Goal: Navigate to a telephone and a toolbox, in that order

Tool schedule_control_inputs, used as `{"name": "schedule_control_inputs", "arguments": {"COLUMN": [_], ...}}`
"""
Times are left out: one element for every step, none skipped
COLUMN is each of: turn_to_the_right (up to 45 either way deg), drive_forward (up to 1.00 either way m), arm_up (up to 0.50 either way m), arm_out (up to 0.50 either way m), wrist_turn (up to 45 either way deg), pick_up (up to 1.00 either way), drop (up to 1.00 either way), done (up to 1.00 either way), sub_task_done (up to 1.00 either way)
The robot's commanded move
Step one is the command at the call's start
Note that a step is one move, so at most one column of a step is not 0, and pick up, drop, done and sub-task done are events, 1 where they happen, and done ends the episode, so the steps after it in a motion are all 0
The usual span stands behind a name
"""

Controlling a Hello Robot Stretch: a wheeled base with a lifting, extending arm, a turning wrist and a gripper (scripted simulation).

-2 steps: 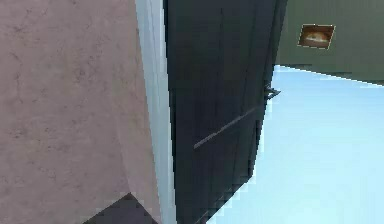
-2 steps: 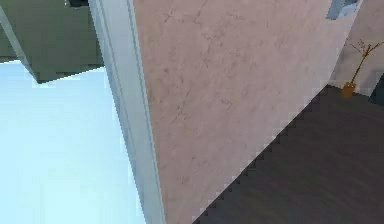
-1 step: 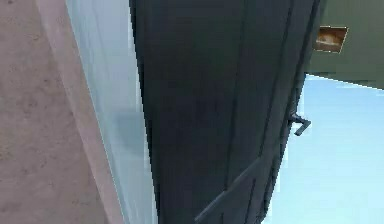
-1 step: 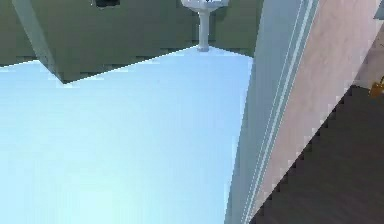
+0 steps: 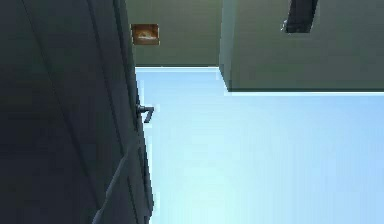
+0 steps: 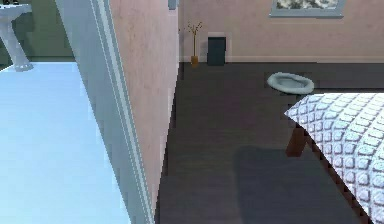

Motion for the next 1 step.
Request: {"name": "schedule_control_inputs", "arguments": {"turn_to_the_right": [3.0], "drive_forward": [0.0], "arm_up": [0.0], "arm_out": [0.0], "wrist_turn": [0.0], "pick_up": [0.0], "drop": [0.0], "done": [0.0], "sub_task_done": [0.0]}}
